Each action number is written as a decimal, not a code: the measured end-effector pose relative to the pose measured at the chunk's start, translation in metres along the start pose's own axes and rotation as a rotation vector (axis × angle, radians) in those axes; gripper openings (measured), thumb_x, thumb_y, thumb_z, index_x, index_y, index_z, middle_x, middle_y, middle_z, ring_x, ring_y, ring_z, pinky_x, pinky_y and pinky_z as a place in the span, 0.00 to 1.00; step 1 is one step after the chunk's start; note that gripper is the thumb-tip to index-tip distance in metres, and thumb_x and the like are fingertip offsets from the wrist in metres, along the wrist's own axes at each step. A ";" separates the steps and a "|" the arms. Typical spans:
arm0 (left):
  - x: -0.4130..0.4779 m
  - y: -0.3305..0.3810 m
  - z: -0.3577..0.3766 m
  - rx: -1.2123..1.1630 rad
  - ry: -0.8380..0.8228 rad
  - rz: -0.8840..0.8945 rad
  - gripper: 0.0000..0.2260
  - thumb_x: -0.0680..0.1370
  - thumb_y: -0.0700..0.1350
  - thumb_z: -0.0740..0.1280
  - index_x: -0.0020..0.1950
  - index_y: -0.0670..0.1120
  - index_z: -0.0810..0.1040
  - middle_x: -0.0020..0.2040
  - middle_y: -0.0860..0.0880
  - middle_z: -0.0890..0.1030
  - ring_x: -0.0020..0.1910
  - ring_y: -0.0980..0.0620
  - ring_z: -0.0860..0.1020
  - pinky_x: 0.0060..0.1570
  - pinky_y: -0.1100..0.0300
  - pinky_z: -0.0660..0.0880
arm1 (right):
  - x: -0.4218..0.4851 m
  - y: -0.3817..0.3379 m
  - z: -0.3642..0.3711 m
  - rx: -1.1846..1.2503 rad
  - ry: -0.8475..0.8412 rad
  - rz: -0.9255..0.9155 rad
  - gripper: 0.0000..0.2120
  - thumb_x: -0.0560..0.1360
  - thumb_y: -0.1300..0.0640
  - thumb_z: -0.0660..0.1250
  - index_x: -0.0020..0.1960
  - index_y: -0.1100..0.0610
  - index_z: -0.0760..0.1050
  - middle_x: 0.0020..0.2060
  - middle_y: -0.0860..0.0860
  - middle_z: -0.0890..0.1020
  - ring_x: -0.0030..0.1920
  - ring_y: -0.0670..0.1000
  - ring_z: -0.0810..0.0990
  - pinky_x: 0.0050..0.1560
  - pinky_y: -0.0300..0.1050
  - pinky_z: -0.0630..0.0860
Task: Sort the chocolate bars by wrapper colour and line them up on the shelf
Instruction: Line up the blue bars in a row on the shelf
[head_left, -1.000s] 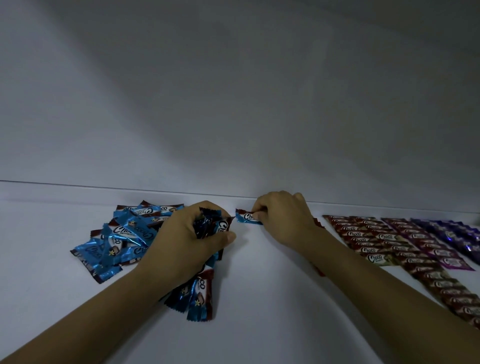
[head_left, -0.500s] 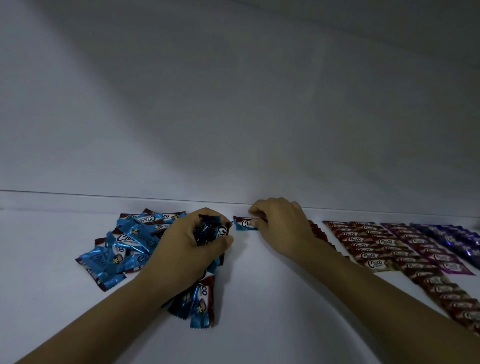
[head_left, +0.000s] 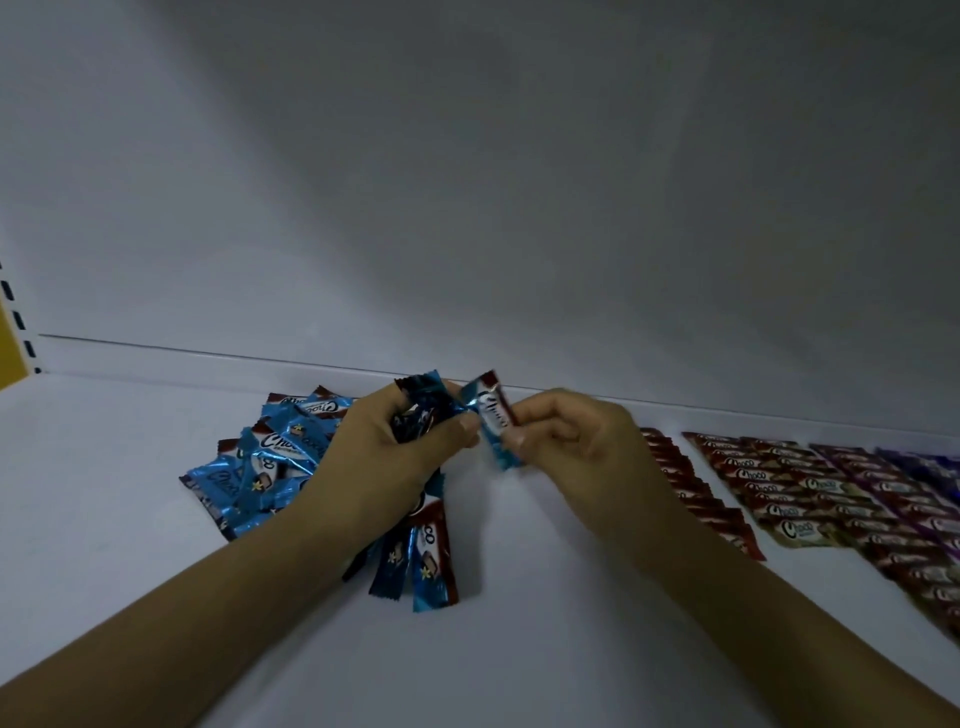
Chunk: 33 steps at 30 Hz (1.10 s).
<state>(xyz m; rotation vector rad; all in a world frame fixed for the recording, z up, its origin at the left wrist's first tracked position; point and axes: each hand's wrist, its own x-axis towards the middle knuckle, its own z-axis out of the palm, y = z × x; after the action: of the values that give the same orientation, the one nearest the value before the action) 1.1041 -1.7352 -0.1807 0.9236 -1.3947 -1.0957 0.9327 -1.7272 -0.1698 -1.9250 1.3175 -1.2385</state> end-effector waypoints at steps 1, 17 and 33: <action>0.001 -0.001 -0.001 0.013 -0.006 0.002 0.04 0.75 0.42 0.69 0.47 0.51 0.80 0.36 0.57 0.84 0.35 0.65 0.80 0.31 0.76 0.71 | 0.003 0.004 -0.008 -0.126 0.056 -0.002 0.10 0.75 0.66 0.67 0.44 0.51 0.79 0.40 0.47 0.83 0.40 0.49 0.82 0.43 0.40 0.78; 0.001 -0.005 0.000 0.145 -0.071 0.017 0.08 0.79 0.44 0.63 0.52 0.57 0.77 0.40 0.59 0.84 0.39 0.53 0.79 0.35 0.68 0.74 | 0.017 0.035 -0.016 -1.102 0.101 -0.080 0.11 0.80 0.49 0.58 0.58 0.45 0.78 0.49 0.45 0.80 0.51 0.48 0.72 0.52 0.44 0.58; -0.004 0.001 -0.001 0.097 -0.136 0.093 0.06 0.74 0.49 0.65 0.41 0.48 0.79 0.36 0.52 0.84 0.26 0.49 0.72 0.27 0.64 0.67 | -0.010 -0.005 0.001 -0.030 -0.027 -0.090 0.07 0.73 0.42 0.64 0.48 0.41 0.77 0.39 0.36 0.82 0.44 0.37 0.80 0.46 0.34 0.76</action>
<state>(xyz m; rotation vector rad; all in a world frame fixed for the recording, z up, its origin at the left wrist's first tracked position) 1.1052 -1.7308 -0.1813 0.8562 -1.5986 -1.0440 0.9343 -1.7158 -0.1705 -2.0350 1.2551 -1.2379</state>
